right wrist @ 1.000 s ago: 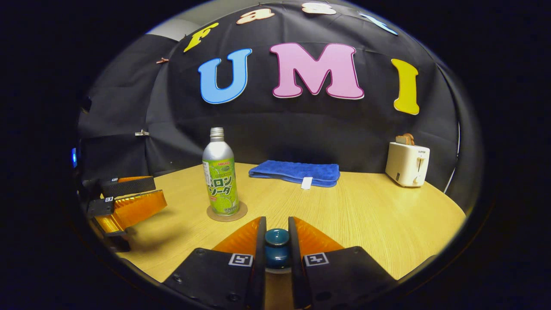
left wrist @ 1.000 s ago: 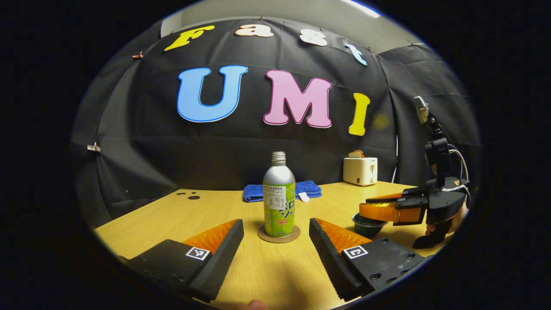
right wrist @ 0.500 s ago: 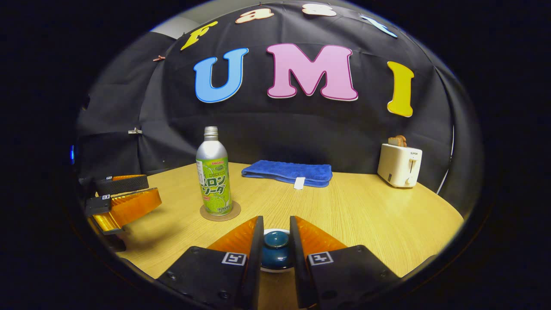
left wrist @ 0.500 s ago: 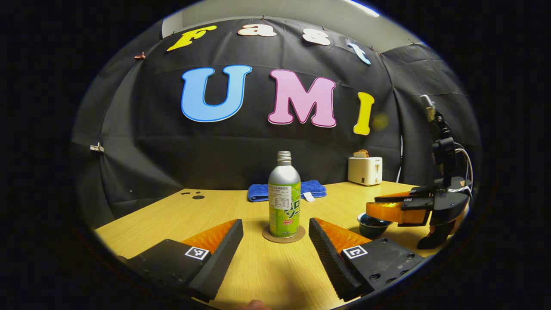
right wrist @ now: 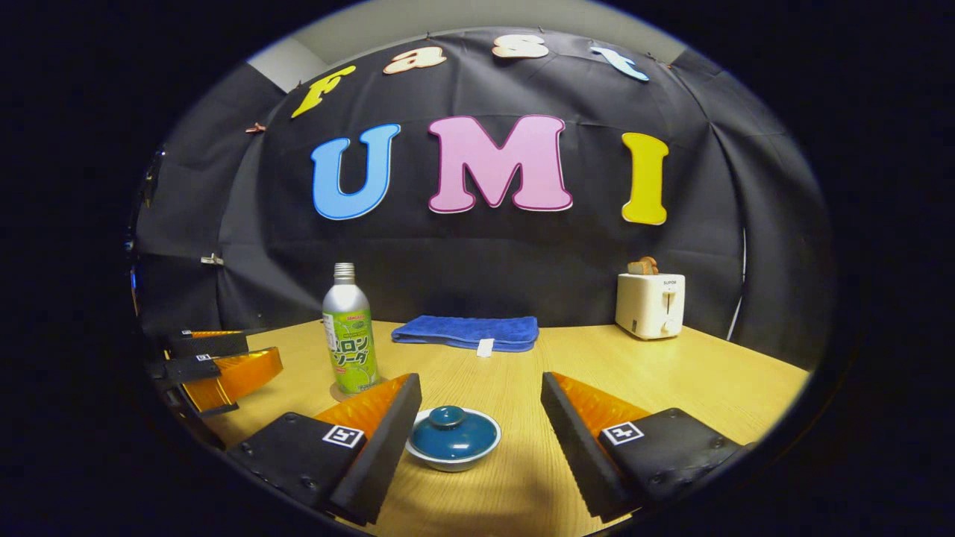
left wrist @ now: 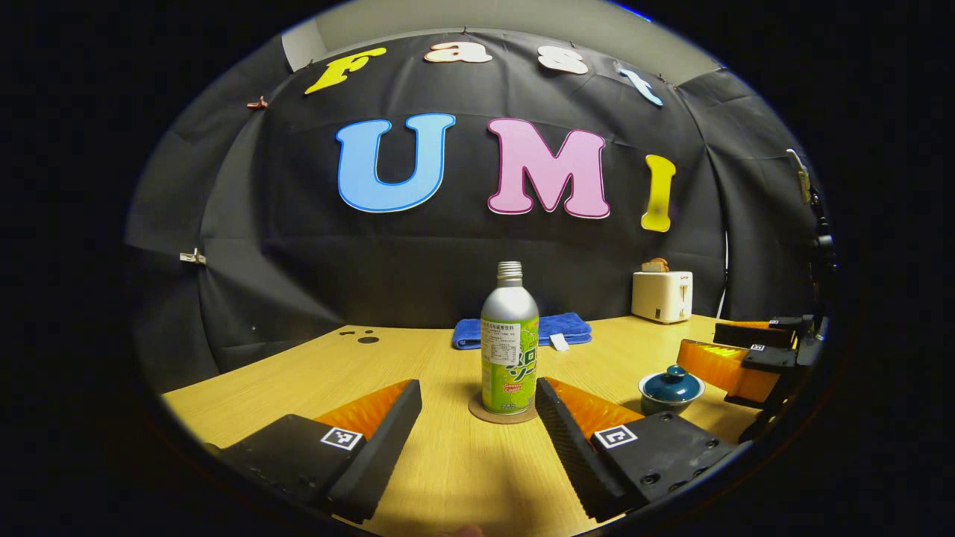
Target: Open the teacup lid with one hand, grasp the water bottle and pour water into the teacup with the other hand; after pouring, place the water bottle on the coaster and then close the teacup lid.
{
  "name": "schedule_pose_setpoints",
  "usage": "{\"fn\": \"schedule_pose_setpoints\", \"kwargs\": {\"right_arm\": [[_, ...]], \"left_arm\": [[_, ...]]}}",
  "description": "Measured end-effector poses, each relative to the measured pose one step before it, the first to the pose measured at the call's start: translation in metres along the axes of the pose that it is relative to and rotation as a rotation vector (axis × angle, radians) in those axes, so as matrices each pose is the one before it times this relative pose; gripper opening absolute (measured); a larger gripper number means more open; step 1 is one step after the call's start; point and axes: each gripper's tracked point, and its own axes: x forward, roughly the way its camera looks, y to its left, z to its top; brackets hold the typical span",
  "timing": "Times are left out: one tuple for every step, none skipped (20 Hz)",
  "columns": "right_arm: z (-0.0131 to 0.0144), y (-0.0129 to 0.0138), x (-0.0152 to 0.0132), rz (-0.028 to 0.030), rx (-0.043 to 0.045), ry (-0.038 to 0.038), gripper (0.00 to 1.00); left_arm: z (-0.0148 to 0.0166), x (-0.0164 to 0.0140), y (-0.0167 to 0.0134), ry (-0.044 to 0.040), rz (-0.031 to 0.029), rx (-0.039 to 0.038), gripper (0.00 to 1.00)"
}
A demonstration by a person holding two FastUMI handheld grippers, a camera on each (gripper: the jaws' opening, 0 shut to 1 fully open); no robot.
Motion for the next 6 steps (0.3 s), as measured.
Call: {"fn": "schedule_pose_setpoints", "kwargs": {"right_arm": [[-0.00029,0.00048,-0.00093,-0.00023,-0.00060,0.00200,0.99],[-0.00006,-0.00037,0.00050,-0.00017,0.00023,-0.00189,0.99],[-0.00042,-0.00006,0.00031,0.00002,0.00008,0.00146,0.99],[0.00075,0.00034,0.00001,-0.00016,-0.00018,-0.00128,0.99],[-0.00032,-0.00005,-0.00015,-0.00017,0.00012,0.00009,0.99],[-0.00026,-0.00006,0.00008,-0.00011,0.00005,0.00023,0.99]], "left_arm": [[0.00109,-0.00003,-0.00189,-0.00125,-0.00381,0.00086,0.97],[-0.00029,0.00038,-0.00005,-0.00175,-0.00132,0.00059,0.97],[0.00040,0.00010,0.00074,0.00160,0.00003,-0.00079,0.97],[-0.00072,0.00005,0.00021,-0.00205,-0.00029,0.00096,0.97],[0.00048,-0.00029,-0.00021,0.00122,-0.00006,-0.00036,0.97],[-0.00049,0.00009,-0.00015,-0.00036,-0.00018,0.00032,0.97]]}}
